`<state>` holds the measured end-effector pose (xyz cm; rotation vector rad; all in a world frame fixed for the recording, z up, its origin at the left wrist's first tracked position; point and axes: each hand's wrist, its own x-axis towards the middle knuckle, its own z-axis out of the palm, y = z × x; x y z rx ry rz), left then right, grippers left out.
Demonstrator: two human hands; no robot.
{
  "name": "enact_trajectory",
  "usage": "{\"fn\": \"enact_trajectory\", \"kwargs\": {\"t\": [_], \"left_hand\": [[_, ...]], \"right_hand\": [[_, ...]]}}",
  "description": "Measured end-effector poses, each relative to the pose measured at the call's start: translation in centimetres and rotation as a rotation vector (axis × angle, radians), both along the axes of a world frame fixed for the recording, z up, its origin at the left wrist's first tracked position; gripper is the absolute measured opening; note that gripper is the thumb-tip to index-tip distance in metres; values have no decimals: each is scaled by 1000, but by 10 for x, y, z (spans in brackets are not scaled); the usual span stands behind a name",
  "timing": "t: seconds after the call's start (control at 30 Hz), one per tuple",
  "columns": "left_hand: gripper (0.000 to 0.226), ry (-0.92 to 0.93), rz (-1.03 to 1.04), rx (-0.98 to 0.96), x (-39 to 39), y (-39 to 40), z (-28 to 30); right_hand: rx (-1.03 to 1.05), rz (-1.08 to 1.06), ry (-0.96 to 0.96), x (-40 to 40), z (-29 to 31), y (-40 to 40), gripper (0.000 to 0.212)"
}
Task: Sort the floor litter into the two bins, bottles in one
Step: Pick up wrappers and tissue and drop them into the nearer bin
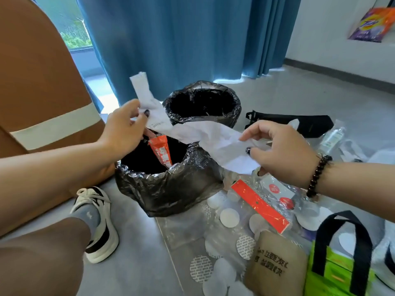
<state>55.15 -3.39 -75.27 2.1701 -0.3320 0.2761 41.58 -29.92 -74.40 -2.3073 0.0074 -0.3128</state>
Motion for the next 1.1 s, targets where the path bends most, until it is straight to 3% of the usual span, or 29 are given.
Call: {"fn": "enact_trajectory", "kwargs": {"t": [0.13, 0.2, 0.27, 0.37, 0.43, 0.63, 0.73, 0.83, 0.93, 1.03, 1.1], "left_hand": [[35, 31, -90, 210, -14, -6, -6], [30, 17, -166, 301, -25, -11, -12], [20, 18, -240, 289, -31, -12, -18], [55, 93, -333, 217, -42, -16, -21], [64, 127, -412, 245, -52, -24, -20], [38, 11, -587, 593, -64, -44, -26], [30, 5, -658, 639, -63, -46, -28], [20, 71, -720, 417, -73, -50, -23], [20, 259, -650, 215, -82, -55, -20], [36, 393, -535, 32, -86, -60, -21], [26, 495, -421, -80, -88, -63, -22]], "right_hand": [[304, -56, 83, 5, 8, 9, 23], [597, -82, 196, 2, 14, 16, 22], [755, -92, 237, -1, 19, 20, 22], [868, -67, 206, -7, 32, 24, 20], [949, -51, 166, -11, 41, 23, 18], [1133, -119, 65, -18, 49, 14, 16], [1174, -147, 25, -18, 48, 6, 19], [1140, -157, 8, -21, 42, -3, 17], [943, -172, 58, -26, 24, -11, 24], [631, -178, 140, -30, 6, -17, 31], [534, -112, 185, -32, 0, -19, 54]]}}
